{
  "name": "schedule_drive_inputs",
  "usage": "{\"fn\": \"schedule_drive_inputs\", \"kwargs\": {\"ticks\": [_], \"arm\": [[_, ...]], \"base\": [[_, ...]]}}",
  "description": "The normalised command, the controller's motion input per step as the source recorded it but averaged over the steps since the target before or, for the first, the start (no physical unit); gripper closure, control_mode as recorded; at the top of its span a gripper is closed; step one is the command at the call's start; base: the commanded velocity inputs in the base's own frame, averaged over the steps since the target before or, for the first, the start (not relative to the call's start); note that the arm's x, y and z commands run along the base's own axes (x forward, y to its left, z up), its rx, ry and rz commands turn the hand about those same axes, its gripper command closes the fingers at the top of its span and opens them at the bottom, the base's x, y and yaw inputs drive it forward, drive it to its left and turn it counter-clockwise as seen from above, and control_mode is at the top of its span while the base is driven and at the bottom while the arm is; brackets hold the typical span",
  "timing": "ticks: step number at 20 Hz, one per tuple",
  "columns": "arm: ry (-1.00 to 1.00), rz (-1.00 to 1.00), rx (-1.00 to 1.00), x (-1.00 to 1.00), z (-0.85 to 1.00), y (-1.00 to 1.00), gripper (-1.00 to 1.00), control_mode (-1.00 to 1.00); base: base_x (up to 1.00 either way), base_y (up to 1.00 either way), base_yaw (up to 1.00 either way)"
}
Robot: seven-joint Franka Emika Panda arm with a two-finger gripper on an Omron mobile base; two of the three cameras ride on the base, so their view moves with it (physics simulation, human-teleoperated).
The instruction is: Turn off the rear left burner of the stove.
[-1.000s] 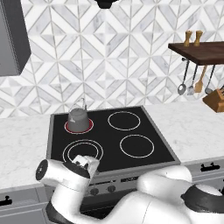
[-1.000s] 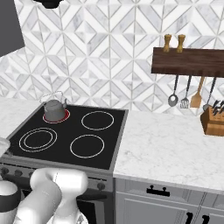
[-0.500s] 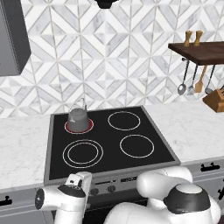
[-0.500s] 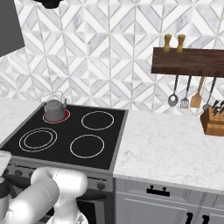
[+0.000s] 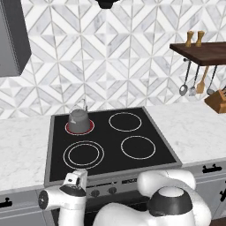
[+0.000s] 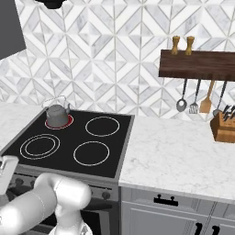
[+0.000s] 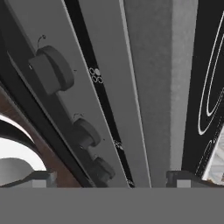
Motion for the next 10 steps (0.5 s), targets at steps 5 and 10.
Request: {"fn": "schedule_drive_inputs", "kwargs": {"ticks": [5,10], "arm": [[0.0,0.02,-0.03,-0.12,-0.2,0.46,-1.0,-1.0],[-0.1,0.04,-0.02,-0.21,-0.29,0.19,-1.0,-1.0]], "base": [[0.0,0.0,0.0],[0.0,0.0,0.0]]}}
